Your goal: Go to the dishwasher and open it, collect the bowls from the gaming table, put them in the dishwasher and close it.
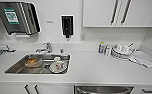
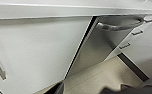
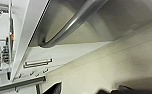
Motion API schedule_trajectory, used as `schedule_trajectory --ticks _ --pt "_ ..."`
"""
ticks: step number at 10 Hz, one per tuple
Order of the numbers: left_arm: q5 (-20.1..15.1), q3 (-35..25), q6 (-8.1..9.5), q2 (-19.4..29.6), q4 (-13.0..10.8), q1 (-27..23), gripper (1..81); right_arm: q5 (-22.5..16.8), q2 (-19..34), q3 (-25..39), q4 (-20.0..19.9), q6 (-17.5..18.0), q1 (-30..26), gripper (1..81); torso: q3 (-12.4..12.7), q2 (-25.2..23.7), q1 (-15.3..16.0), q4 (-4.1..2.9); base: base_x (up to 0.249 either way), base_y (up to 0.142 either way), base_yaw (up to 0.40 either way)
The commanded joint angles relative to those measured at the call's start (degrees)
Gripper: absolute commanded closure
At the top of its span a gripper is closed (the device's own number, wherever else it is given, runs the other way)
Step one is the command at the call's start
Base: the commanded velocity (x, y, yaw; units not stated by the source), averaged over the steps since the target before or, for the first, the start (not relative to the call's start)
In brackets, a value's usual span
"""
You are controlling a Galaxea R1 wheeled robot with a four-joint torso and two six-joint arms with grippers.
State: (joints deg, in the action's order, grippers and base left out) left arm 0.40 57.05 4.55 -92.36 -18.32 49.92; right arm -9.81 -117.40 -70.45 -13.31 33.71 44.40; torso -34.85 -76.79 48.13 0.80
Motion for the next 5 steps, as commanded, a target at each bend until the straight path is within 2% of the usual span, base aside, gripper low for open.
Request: schedule_trajectory --ticks 1,3,5 --pt "-0.49 -0.80 -0.06 2.96 -0.75 -4.61 1.0 -5.66 -1.29 -4.77 -3.30 13.23 -9.09 1.0 0.00 0.00 0.00 0.00 0.000 0.000 0.000" --pt "-0.49 -0.45 0.02 3.13 -0.66 -4.61 1.0 -6.09 -2.08 -7.41 -3.39 21.22 -11.38 1.0 0.00 0.00 0.00 0.00 0.000 0.000 0.000" --pt "-0.49 0.08 0.02 2.88 -0.66 -4.61 1.0 -5.22 -2.34 -8.81 -3.47 26.47 -13.05 1.0 -0.02 0.00 0.00 0.02 0.000 0.000 0.000"
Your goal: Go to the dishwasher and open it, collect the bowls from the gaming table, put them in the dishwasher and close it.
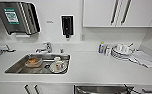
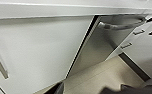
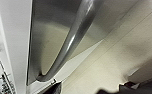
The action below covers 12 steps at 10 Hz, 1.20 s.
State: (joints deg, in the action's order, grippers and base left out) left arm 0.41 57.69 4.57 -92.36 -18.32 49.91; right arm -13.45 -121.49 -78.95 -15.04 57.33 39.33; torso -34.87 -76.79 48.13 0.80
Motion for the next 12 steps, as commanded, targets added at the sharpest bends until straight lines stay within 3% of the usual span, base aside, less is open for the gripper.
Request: schedule_trajectory --ticks 1,4,8,12 --pt "-0.50 -0.47 0.00 2.95 -0.66 -4.60 1.0 -1.50 1.84 -0.32 -1.74 5.50 -8.78 1.0 0.00 0.00 0.00 0.00 0.000 0.000 0.000" --pt "-0.50 0.06 0.00 2.78 -0.66 -4.60 1.0 -1.50 1.76 -2.33 -1.48 13.14 -9.91 1.0 0.00 0.02 0.00 0.02 0.000 0.000 0.000" --pt "-0.50 0.85 0.00 1.82 -0.66 -4.59 1.0 -2.37 -2.91 -10.08 -1.57 16.76 -9.66 1.0 0.00 0.02 0.00 0.02 0.000 0.000 0.000" --pt "-0.50 1.55 0.00 1.46 -0.66 -4.60 1.0 -3.69 -7.04 -15.35 -1.57 16.85 -7.55 1.0 0.00 0.02 0.00 0.02 0.000 0.000 0.000"
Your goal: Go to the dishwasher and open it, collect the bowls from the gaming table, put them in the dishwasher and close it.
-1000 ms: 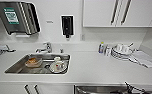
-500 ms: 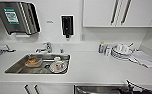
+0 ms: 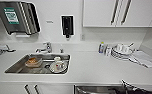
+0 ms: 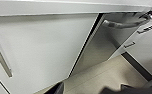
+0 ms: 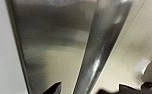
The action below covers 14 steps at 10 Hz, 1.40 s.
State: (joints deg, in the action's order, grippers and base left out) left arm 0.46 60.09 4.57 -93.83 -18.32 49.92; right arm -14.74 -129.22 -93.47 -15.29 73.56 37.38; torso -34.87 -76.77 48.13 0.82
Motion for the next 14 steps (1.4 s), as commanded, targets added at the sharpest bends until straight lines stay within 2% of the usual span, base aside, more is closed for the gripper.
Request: schedule_trajectory --ticks 1,5,9,14 --pt "-0.55 -0.50 0.00 2.76 -0.57 -4.60 1.0 -2.49 -0.28 -2.06 -1.41 0.71 -4.90 1.0 0.00 0.00 0.00 0.00 0.000 0.000 0.000" --pt "-0.55 -0.06 0.00 2.24 -0.57 -4.60 1.0 -4.95 -2.21 -5.84 -1.41 4.93 -1.99 1.0 0.00 0.00 0.00 0.00 0.000 0.000 0.000" --pt "-0.64 0.82 0.09 1.71 0.22 -4.61 1.0 -7.05 0.07 -4.61 -0.89 5.02 -1.11 1.0 0.00 0.00 0.00 0.00 0.000 0.000 0.000" --pt "-0.46 -0.14 0.00 0.66 -0.40 -4.53 1.0 -13.02 1.30 -6.80 -0.18 5.02 -0.14 1.0 0.00 0.00 0.02 -0.02 0.000 0.000 0.000"
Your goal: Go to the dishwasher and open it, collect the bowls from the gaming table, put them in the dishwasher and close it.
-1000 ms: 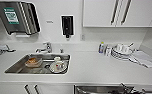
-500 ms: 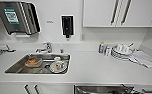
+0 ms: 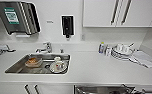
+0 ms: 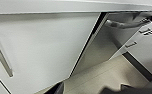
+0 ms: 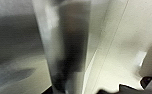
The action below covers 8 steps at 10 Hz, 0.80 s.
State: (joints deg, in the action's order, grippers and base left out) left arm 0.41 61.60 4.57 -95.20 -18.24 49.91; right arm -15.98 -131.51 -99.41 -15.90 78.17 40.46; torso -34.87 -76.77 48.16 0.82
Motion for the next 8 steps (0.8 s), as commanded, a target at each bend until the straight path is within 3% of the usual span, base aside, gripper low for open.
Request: schedule_trajectory --ticks 1,8 --pt "-0.50 -1.48 0.09 1.40 -0.40 -4.60 1.0 -12.58 3.77 -1.03 0.69 0.41 -2.97 1.0 0.00 0.00 0.00 0.00 0.000 0.000 0.000" --pt "-0.59 -1.30 0.09 1.22 0.22 -4.59 1.0 -12.23 4.74 -0.51 1.39 0.41 -0.50 1.0 0.00 0.00 0.00 0.00 0.000 0.000 0.000"
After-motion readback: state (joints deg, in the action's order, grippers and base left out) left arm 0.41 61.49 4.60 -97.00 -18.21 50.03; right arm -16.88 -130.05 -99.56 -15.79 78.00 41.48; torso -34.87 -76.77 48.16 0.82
